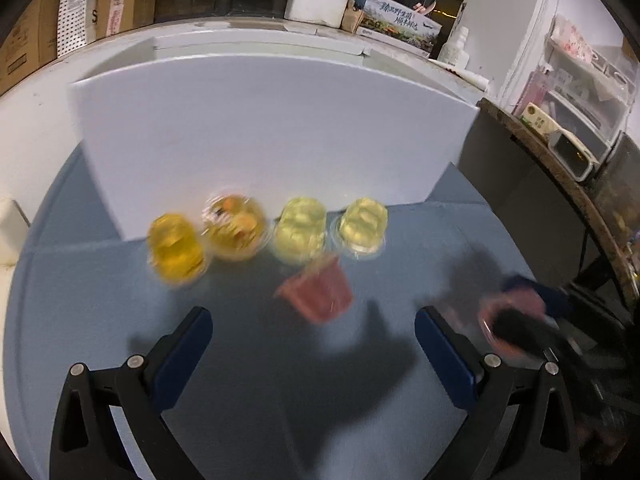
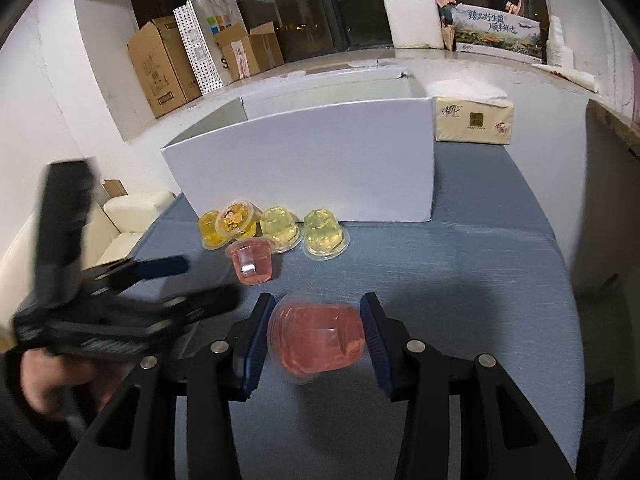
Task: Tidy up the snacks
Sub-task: 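Grasp a pink jelly cup with the right tool while the left tool grasps another pink cup, then lower both pink cups into the white box and open both tools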
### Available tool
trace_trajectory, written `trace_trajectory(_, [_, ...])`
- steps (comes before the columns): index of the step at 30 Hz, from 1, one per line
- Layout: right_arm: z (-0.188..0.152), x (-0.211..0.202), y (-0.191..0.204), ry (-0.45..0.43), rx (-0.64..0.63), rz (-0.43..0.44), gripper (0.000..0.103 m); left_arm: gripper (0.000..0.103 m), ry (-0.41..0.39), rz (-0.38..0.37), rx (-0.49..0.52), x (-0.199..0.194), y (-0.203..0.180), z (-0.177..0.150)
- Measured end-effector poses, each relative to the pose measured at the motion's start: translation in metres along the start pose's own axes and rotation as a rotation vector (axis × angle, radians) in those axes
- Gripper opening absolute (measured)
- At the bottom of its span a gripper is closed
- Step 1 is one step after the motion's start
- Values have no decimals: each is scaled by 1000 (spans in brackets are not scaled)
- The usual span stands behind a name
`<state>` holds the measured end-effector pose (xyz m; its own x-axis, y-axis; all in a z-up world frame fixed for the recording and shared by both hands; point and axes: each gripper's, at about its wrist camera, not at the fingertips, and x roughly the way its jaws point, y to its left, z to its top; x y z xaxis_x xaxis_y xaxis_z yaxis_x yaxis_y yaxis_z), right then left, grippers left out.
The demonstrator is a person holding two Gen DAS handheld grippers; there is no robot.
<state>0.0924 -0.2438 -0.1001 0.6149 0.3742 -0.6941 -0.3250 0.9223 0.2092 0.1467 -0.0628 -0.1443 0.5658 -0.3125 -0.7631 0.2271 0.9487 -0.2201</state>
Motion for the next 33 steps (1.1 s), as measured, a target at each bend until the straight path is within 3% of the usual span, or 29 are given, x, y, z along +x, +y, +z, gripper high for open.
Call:
trace_trajectory(5, [-5,-4,-1,3,3,5,47,100,27,22,-12,23,-3,9])
trace_trajectory(7, [-5,-7,-1,3,-2,5,47,89,19,37,12,23,-6,9])
trace_trajectory(8, [-5,-8,-1,1,-2,8,47,75,12,47,30,21,-7,8])
trace_trajectory(9, [-6,-9,-1,-1,-1,10,47,53,11,40,33,19,-7,8])
trace_trajectory(10, [-6,-10,-2,-2,-2,10,47,51,10,23,24,16,-6,8])
trace_trajectory(17, [-3,-16,3,-18,-9,10,47,51,-56,-35,45,-17,-1,-1])
trace_trajectory(22, [10,-23,7,-44,-24,16,47,51,-142,-50,45,-63,5,0])
trace_trajectory(28, [71,-31,14,-120,-56,46,47,51,-272,-32,41,-101,18,58])
trace_trajectory(33, [143,-19,9,-148,-61,39,47,51,-282,-7,25,-92,35,121])
